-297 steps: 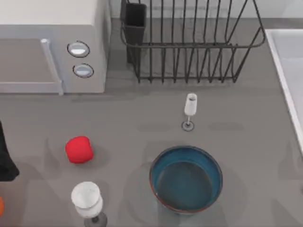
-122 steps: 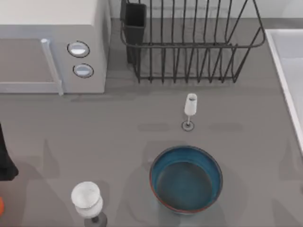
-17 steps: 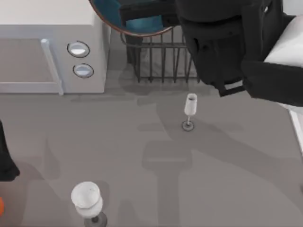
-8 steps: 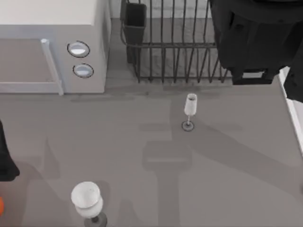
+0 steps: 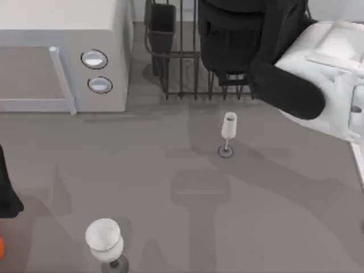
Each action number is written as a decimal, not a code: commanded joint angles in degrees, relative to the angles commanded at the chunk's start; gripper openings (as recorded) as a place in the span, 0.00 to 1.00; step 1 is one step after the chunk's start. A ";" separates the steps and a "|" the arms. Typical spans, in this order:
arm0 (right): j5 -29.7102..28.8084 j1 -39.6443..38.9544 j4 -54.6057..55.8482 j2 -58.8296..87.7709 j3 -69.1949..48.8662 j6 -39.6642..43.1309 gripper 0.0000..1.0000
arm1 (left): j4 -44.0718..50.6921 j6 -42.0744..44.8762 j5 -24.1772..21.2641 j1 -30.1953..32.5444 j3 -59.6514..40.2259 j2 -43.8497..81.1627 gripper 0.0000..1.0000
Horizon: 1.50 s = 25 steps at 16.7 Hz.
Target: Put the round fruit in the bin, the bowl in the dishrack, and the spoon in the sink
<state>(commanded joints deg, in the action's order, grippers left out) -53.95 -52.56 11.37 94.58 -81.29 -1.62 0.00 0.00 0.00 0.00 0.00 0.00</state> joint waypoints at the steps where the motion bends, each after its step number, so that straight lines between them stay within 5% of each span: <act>1: 1.84 1.90 3.70 3.08 0.52 0.13 0.00 | 0.00 0.00 0.00 0.00 0.00 0.00 1.00; 7: 12.97 13.41 24.94 19.33 4.00 0.63 0.00 | 0.00 0.00 0.00 0.00 0.00 0.00 1.00; 14: 15.84 16.35 28.78 22.56 4.91 0.60 0.00 | 0.00 0.00 0.00 0.00 0.00 0.00 1.00; 25: 15.84 16.35 28.78 22.56 4.91 0.60 0.83 | 0.00 0.00 0.00 0.00 0.00 0.00 1.00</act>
<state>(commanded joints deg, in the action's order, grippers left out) -38.11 -36.21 40.15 117.14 -76.38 -1.02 0.00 0.00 0.00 0.00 0.00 0.00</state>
